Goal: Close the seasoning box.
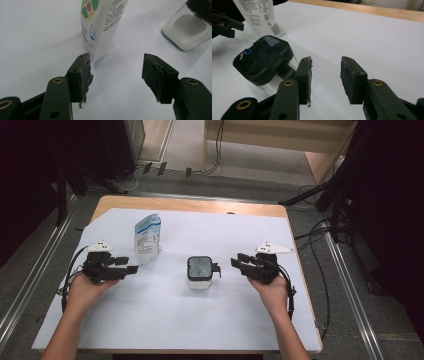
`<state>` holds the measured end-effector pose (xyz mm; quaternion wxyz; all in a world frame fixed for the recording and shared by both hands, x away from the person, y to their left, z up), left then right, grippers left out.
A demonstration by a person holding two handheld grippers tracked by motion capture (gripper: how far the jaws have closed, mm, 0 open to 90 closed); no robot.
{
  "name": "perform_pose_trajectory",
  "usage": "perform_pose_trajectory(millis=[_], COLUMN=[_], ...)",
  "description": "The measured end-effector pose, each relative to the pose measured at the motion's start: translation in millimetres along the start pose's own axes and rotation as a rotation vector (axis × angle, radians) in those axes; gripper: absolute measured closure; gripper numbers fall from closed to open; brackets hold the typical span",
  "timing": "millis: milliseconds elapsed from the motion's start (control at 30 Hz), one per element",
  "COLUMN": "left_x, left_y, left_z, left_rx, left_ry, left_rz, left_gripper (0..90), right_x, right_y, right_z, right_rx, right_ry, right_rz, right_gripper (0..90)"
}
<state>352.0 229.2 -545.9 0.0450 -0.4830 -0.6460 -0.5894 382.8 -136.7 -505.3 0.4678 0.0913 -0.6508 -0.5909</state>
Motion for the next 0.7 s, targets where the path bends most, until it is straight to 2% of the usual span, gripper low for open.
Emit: perform_pose_trajectory(millis=[67, 300, 567, 700], left_x=[-1.1, -4.2, -6.1, -6.9], left_y=[0.6, 1.1, 0.6, 1.2], left_z=[0.7, 6.2, 9.4, 10.7], left_rx=[0.005, 0.007, 0.01, 0.013], left_ry=[-0.003, 0.006, 0.001, 0.006], left_rz=[-0.007, -0.01, -0.003, -0.015], left_gripper=[40.8, 40.8, 40.8, 40.7], right_x=[4.3, 16.3, 24.3, 24.9], right_y=[-3.3, -19.7, -33.7, -36.0], right_z=[-5.0, -18.2, -24.6, -26.8], right_rx=[0.001, -0.026, -0.043, -0.05], right_ry=[-0.016, -0.053, -0.069, -0.077], right_rz=[-0.014, -0.004, 0.006, 0.004], right_gripper=[61.0, 58.5, 57.0, 55.5])
Point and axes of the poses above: each handheld gripper's, and its own axes: x roughly backward along the jaws, y roughly out of its top, z roughly to its left, the point moved 9 cm from there along -x, roughly forward along the jaws, and after that the axes turned 5 degrees about x, right-handed, at the moved point
